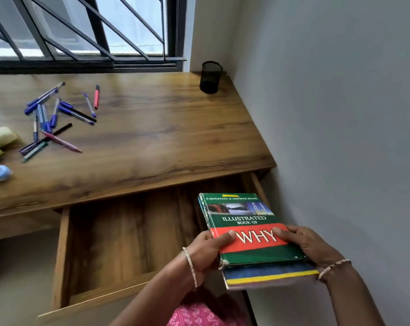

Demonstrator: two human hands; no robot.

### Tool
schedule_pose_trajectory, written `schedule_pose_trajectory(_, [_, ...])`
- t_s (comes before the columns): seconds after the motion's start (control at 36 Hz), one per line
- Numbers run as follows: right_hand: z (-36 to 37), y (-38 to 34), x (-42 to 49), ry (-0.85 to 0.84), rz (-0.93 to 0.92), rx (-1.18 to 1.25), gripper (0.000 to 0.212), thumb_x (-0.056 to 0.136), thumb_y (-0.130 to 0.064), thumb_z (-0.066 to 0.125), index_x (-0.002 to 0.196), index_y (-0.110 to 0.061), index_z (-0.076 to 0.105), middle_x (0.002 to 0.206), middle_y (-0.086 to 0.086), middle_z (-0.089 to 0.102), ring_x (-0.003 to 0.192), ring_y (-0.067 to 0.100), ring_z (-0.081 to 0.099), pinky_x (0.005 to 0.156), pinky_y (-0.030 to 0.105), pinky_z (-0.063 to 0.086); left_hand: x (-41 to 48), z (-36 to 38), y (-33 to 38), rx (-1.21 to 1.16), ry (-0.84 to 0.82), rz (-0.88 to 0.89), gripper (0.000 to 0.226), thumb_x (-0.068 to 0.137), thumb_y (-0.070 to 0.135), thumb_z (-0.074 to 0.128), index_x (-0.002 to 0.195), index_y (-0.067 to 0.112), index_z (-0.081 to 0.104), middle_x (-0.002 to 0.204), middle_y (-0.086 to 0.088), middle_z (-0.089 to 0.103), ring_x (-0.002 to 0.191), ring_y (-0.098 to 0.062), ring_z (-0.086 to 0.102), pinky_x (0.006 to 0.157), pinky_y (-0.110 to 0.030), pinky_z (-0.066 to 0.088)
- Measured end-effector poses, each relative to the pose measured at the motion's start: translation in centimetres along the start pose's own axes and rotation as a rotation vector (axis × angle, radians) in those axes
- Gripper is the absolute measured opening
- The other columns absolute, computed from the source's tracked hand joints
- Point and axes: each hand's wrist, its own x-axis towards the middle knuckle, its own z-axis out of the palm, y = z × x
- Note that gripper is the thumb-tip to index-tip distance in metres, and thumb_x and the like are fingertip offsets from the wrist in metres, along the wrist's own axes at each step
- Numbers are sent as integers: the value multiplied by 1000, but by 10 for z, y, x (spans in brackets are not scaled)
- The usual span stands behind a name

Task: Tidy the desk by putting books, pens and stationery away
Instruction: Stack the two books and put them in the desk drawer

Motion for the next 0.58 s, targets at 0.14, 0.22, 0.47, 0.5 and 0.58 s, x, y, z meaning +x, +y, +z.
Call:
schedule_pose_trajectory(0.14, [11, -2, 38, 64, 7, 7, 46, 76, -26, 74, 113, 1, 67, 104, 23, 72, 97, 36, 69, 89, 40, 55, 31, -17, 8, -27, 60, -20, 35, 92, 13, 60, 117, -12, 60, 112, -25, 68, 74, -25, 72, 79, -41, 59])
schedule_pose_trajectory(0.22, [20, -7, 71, 71, -1, -14, 44, 77, -21, 74, 112, 3, 66, 97, 20, 73, 81, 26, 72, 72, 30, 59, 54, -32, 15, -27, 100, -45, 35, 91, 15, 62, 116, -10, 60, 106, -23, 70, 74, -26, 72, 77, -42, 60])
schedule_pose_trajectory(0.47, [31, -9, 169, 162, -24, -417, 35, 89, -17, 66, 120, -2, 60, 112, 12, 69, 103, 29, 66, 98, 44, 50, 123, -52, 24, 82, 219, -181, 25, 93, 21, 61, 112, 5, 58, 93, -11, 68, 78, -25, 66, 89, -46, 52])
schedule_pose_trajectory(0.5, [32, -10, 176, 179, -18, -467, 35, 90, -19, 65, 121, -3, 59, 113, 12, 68, 104, 29, 65, 98, 43, 50, 130, -51, 25, 109, 243, -175, 27, 92, 22, 62, 113, 5, 57, 96, -12, 68, 83, -28, 65, 92, -49, 50])
schedule_pose_trajectory(0.58, [30, -1, 203, 223, 6, -568, 39, 89, -26, 62, 124, -10, 55, 120, 11, 65, 108, 31, 62, 98, 43, 48, 149, -49, 26, 186, 352, -137, 35, 89, 23, 68, 115, 3, 58, 101, -14, 68, 90, -31, 66, 94, -55, 49])
